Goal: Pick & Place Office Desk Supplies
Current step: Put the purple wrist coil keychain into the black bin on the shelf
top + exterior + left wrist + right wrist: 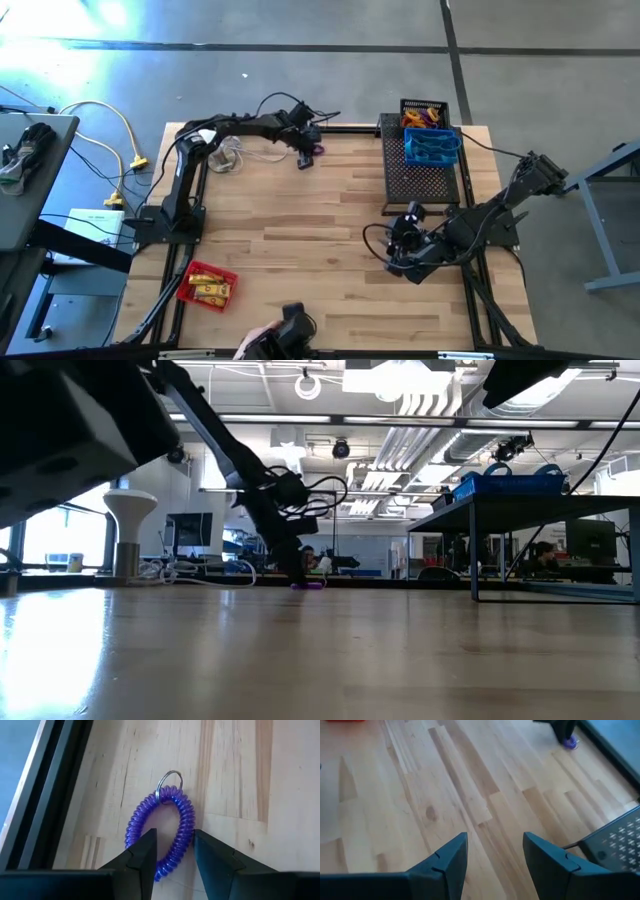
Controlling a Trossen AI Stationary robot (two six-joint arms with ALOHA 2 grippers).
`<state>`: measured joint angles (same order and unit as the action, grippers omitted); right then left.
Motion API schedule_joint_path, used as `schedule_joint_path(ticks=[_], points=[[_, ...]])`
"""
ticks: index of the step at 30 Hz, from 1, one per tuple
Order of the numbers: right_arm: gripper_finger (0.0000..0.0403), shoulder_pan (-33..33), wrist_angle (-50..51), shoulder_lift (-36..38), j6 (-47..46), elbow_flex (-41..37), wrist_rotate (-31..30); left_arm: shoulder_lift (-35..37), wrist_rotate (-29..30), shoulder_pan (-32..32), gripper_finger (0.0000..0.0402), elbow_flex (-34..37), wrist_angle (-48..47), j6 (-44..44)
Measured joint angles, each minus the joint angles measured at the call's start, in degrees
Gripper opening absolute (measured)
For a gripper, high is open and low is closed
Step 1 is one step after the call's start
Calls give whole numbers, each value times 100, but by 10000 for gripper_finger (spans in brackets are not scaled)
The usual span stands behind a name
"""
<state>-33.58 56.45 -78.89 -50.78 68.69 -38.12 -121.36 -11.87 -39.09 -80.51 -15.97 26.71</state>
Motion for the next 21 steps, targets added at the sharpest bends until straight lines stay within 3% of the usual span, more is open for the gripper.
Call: schedule_joint_path(ticks=[10, 16, 21], points=[[179, 0, -145, 0, 2, 0, 91, -15, 277, 38, 14, 28, -54, 184], [179, -2, -384, 0, -41, 0, 257, 222, 381, 189, 8, 51, -96, -2], [179, 0, -1118, 0, -3, 0, 287, 925, 431, 512, 6, 76, -645, -259]])
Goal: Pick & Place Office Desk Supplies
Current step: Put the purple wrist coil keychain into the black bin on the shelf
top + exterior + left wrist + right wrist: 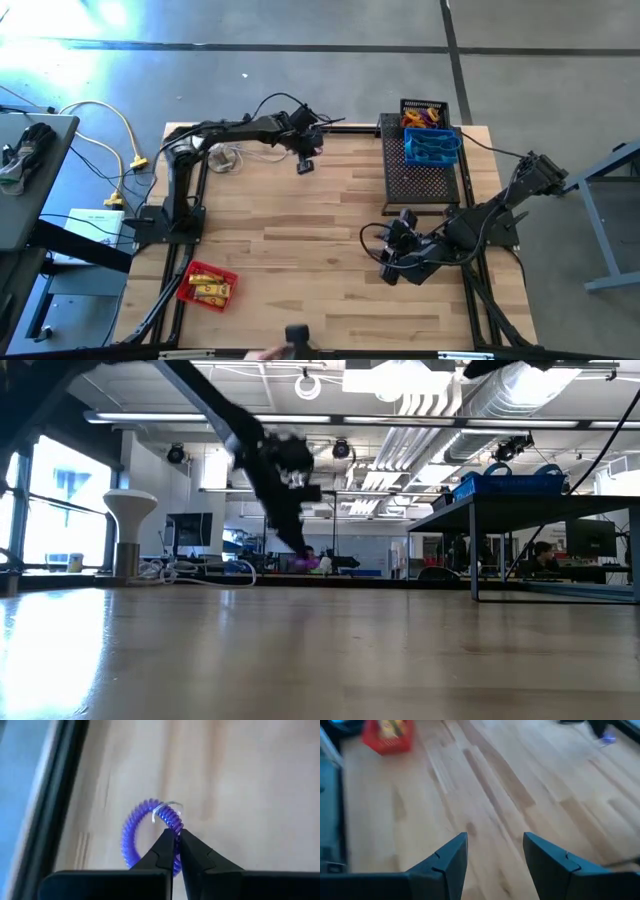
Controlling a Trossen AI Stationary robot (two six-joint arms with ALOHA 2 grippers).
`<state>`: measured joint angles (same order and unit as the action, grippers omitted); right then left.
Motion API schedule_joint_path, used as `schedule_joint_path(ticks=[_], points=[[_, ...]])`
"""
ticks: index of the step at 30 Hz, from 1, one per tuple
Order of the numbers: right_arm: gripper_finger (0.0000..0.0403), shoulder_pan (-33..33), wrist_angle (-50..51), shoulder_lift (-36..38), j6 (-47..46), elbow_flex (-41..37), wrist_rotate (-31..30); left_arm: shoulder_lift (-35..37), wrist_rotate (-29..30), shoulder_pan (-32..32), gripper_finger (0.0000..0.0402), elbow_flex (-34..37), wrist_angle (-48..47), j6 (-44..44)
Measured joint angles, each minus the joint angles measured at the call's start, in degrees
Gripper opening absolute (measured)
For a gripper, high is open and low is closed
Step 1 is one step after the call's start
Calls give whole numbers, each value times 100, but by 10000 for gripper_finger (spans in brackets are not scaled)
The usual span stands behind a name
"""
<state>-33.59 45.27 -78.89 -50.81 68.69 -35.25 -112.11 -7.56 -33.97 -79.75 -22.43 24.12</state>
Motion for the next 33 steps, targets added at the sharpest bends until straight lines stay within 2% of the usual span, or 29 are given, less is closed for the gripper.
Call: schedule_joint_path(ticks=[6, 9, 12, 14, 17, 21, 24, 30, 33], points=[[179, 93, -616, 0, 1228, 0, -45, 920, -42, 812, 5, -4, -1075, -273], [179, 189, -727, 0, 1812, 0, -147, 1421, -384, 1321, 5, -15, -1271, -577], [179, 294, -742, 0, 2179, 2, -197, 1782, -791, 1872, 5, -18, -1249, -1438], [179, 337, -736, 0, 2518, 0, -185, 1967, -885, 2289, 4, -17, -1059, -2243], [179, 381, -723, 0, 3269, 0, 27, 2214, -933, 2910, 4, -19, -945, -2797], [179, 409, -968, -35, 4087, 0, 104, 2244, -814, 3610, 5, -19, -694, -3385], [179, 411, -1249, -49, 4622, 0, 75, 2253, -649, 3993, 5, -20, -161, -3645], [179, 422, -2015, -342, 5476, 2, 384, 2229, 376, 4638, 6, -23, 609, -3790], [179, 420, -2276, -552, 5951, 2, 539, 2229, 490, 4815, 6, -23, 765, -3799]])
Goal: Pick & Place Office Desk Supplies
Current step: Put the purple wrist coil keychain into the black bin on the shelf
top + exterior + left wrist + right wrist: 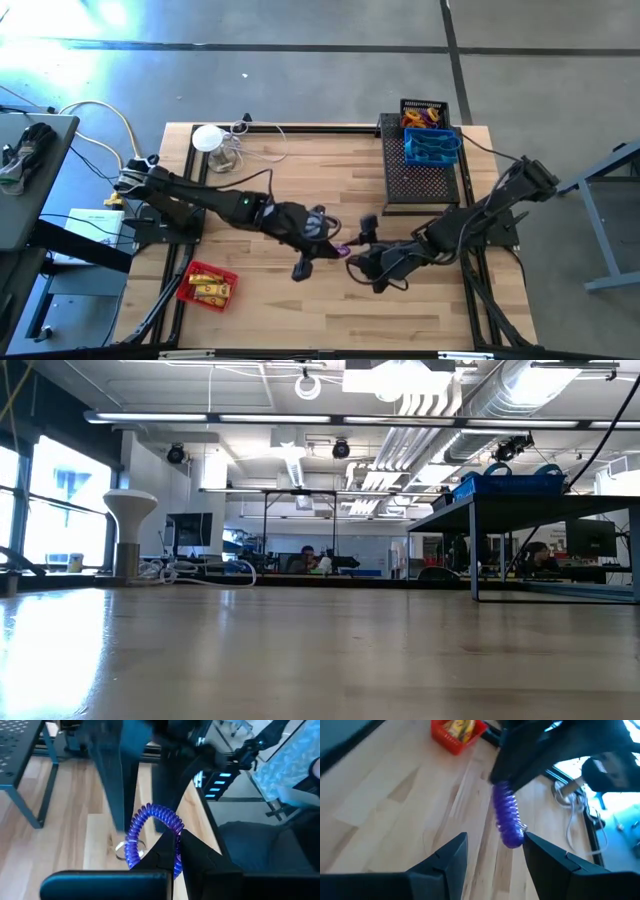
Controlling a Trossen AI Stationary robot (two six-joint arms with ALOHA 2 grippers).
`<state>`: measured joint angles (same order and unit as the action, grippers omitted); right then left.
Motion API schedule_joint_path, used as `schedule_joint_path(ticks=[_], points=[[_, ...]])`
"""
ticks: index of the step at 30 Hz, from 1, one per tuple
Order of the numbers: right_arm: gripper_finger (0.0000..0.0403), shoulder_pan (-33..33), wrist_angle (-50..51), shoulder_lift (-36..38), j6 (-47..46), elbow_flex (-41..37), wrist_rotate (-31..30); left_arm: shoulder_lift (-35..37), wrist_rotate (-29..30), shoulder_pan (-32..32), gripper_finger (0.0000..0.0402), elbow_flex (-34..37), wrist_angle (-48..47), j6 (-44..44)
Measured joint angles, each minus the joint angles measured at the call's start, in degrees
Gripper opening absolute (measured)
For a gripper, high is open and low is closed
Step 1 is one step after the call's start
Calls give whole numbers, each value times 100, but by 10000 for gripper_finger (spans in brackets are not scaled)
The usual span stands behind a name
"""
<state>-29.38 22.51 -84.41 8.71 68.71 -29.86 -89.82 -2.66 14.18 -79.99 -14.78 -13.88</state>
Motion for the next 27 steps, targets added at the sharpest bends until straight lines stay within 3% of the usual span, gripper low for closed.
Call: schedule_joint_path(ticks=[11, 20, 27], points=[[125, -165, -595, -219, 466, -2, -13, 0, 99, 74, 6, 0, -72, -385], [19, -337, -831, -219, 806, -2, -1, 0, 149, 21, 7, 0, -232, -634], [8, -337, -388, -219, 629, -2, -146, 0, 94, 45, 7, 0, -143, -505]])
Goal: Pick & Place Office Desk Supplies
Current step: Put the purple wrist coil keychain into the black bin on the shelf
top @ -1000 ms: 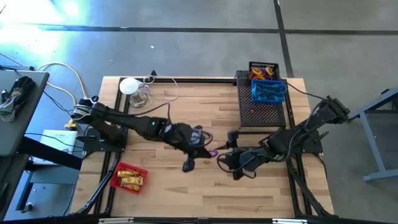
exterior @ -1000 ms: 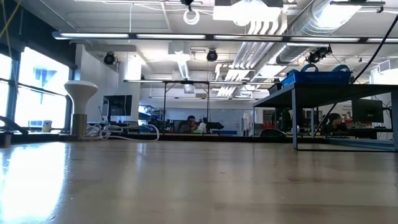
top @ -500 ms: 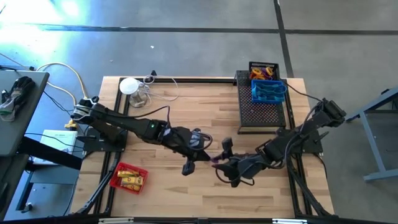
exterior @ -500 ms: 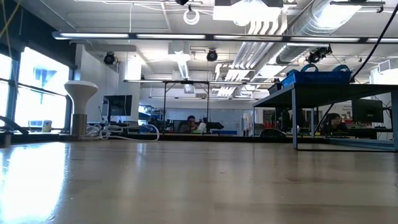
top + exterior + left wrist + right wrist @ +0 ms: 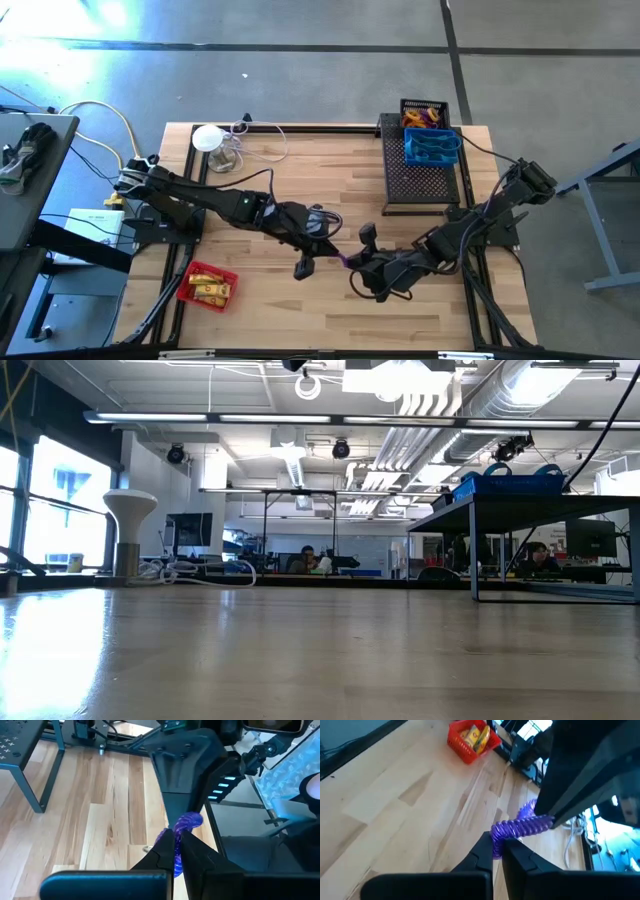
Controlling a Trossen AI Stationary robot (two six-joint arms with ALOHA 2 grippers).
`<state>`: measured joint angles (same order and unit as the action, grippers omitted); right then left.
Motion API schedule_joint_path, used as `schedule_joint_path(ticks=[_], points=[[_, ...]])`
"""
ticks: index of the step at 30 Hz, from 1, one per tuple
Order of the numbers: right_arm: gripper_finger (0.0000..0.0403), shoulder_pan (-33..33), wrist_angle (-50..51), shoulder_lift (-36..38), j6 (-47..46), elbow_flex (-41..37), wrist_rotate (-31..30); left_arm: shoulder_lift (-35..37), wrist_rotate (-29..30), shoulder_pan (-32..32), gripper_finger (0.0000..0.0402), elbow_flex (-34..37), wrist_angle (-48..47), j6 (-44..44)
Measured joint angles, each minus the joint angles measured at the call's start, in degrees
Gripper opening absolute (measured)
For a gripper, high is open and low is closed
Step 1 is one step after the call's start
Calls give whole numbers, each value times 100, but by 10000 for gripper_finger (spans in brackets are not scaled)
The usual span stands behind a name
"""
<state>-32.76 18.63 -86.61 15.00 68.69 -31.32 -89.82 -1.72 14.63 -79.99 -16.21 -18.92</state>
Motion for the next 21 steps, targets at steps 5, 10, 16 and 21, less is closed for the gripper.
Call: schedule_joint_path(ticks=[5, 10, 16, 21], points=[[5, 2, 325, 0, -431, 2, -27, 0, 9, 3, 11, 0, -2, -2], [5, -33, 749, 0, -681, 2, -5, 0, 86, 116, 49, 0, 16, 310], [4, -24, 955, 2, -762, 2, 191, 2, 166, 305, 129, -2, 26, 95], [4, -34, 1336, 2, -1270, 4, 172, 2, 283, 455, 165, -2, 39, 60]])
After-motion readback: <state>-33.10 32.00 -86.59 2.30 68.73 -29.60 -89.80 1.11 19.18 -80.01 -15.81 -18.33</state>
